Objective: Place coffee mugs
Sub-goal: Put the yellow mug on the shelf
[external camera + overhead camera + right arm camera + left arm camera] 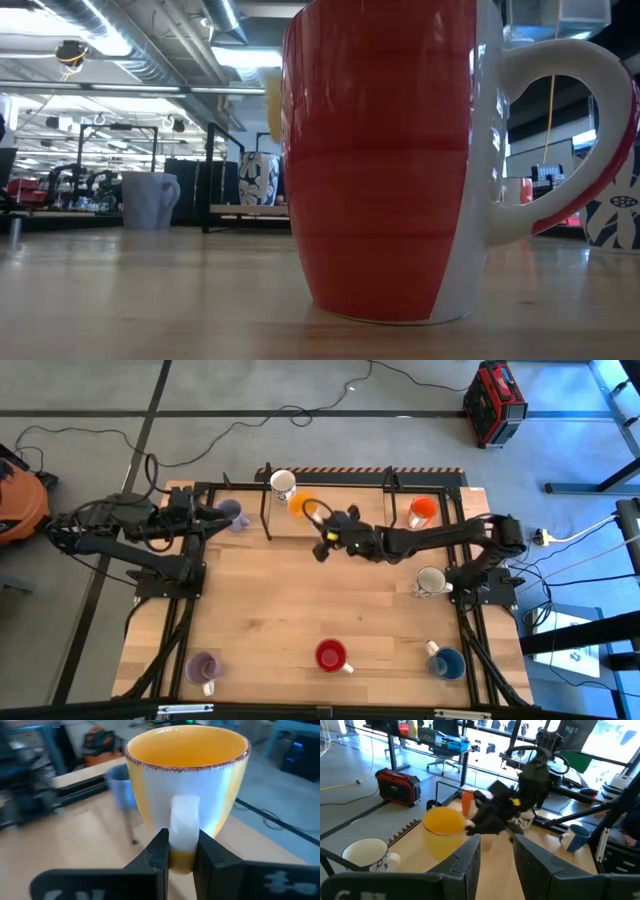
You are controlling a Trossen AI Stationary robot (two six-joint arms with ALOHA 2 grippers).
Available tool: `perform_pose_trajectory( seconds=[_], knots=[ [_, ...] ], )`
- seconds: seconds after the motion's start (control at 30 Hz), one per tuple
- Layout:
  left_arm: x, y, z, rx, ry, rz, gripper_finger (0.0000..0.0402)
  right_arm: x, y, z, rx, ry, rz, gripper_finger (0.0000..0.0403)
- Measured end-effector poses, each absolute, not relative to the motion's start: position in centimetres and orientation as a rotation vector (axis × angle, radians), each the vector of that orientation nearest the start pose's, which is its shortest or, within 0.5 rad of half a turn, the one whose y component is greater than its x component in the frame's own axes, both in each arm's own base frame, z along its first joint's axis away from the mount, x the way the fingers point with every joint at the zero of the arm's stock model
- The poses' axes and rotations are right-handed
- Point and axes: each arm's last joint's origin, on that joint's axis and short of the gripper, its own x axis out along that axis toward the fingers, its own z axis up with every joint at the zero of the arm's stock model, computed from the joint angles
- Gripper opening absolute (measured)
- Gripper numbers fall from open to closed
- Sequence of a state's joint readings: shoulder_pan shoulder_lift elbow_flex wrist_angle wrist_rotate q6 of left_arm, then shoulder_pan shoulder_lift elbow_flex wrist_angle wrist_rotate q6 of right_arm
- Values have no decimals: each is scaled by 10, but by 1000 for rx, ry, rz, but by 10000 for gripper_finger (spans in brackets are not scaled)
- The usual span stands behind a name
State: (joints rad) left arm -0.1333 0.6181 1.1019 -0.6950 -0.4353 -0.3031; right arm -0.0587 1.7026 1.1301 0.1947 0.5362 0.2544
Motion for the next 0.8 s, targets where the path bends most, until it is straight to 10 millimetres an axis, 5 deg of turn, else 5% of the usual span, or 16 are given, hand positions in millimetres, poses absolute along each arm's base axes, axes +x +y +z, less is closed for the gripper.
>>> perform_pose_trajectory(
  seconds=[0.37,0.8],
  knots=[
    [91,0,403,-236,169,330,110,390,-89,211,211,248,-856,35],
    [98,-1,401,-228,191,341,110,403,-118,169,283,187,-950,35]
  ],
)
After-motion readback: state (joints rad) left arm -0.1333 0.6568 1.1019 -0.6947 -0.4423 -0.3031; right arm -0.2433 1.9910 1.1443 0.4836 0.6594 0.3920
